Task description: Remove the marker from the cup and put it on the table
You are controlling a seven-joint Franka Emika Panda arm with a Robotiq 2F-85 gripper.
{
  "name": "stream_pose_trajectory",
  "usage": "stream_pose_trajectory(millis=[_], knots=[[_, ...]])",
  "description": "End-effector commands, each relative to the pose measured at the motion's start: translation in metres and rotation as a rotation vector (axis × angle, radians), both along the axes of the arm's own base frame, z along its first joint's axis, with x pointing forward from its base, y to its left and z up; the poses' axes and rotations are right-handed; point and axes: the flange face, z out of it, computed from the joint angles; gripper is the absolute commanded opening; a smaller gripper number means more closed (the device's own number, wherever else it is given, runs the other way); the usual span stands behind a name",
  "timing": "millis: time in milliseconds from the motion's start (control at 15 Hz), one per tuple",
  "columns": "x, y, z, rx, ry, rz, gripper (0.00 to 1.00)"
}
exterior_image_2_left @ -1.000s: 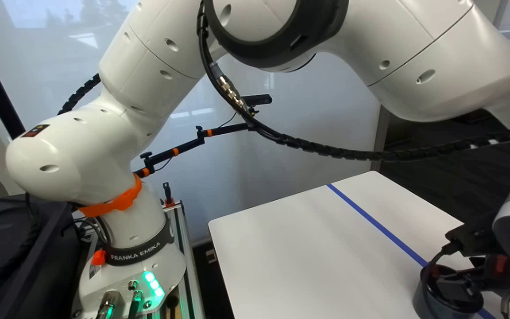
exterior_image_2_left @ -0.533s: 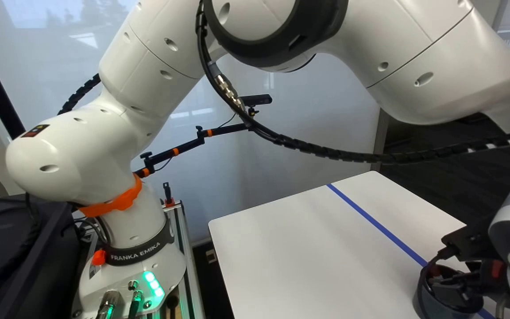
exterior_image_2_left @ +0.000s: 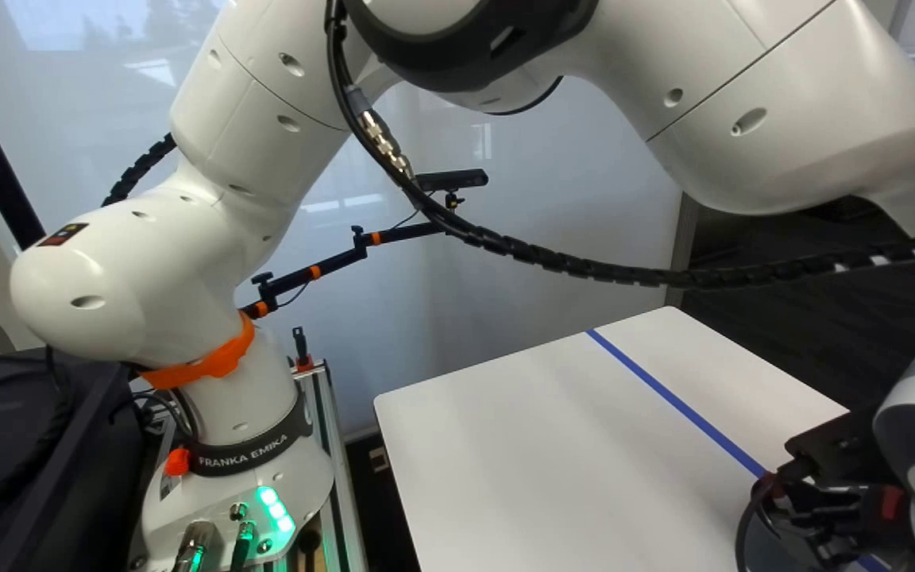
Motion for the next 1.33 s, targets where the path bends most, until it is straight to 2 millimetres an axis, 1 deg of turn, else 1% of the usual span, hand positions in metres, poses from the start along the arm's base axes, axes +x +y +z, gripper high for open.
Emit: stream_pose_trajectory(millis=[0, 133, 200, 267, 400, 467, 533, 600, 733, 800, 867, 933, 1000, 1133, 1200, 1267], knots=[[-0.009, 0.001, 0.017, -0.012, -0.027, -0.009, 0.37], [-0.007, 0.001, 0.018, -0.011, -0.028, -0.006, 0.22], [-0.006, 0.002, 0.018, -0.010, -0.031, -0.003, 0.21], [-0.002, 0.002, 0.016, -0.007, -0.033, 0.002, 0.14], [0.003, 0.006, 0.013, 0.000, -0.032, 0.013, 0.22], [0.007, 0.008, 0.009, 0.004, -0.029, 0.018, 0.23], [0.009, 0.011, 0.008, 0.008, -0.028, 0.025, 0.29], [0.013, 0.012, 0.005, 0.012, -0.026, 0.028, 0.38], [0.018, 0.015, -0.001, 0.017, -0.020, 0.037, 0.46], [0.020, 0.016, -0.004, 0.019, -0.016, 0.040, 0.47], [0.023, 0.016, -0.008, 0.020, -0.013, 0.042, 0.48], [0.023, 0.016, -0.011, 0.023, -0.011, 0.044, 0.44], [0.024, 0.015, -0.014, 0.025, -0.009, 0.044, 0.44], [0.023, 0.013, -0.019, 0.029, -0.002, 0.045, 0.38], [0.024, 0.013, -0.022, 0.030, -0.001, 0.046, 0.39], [0.024, 0.012, -0.024, 0.030, 0.002, 0.047, 0.35]])
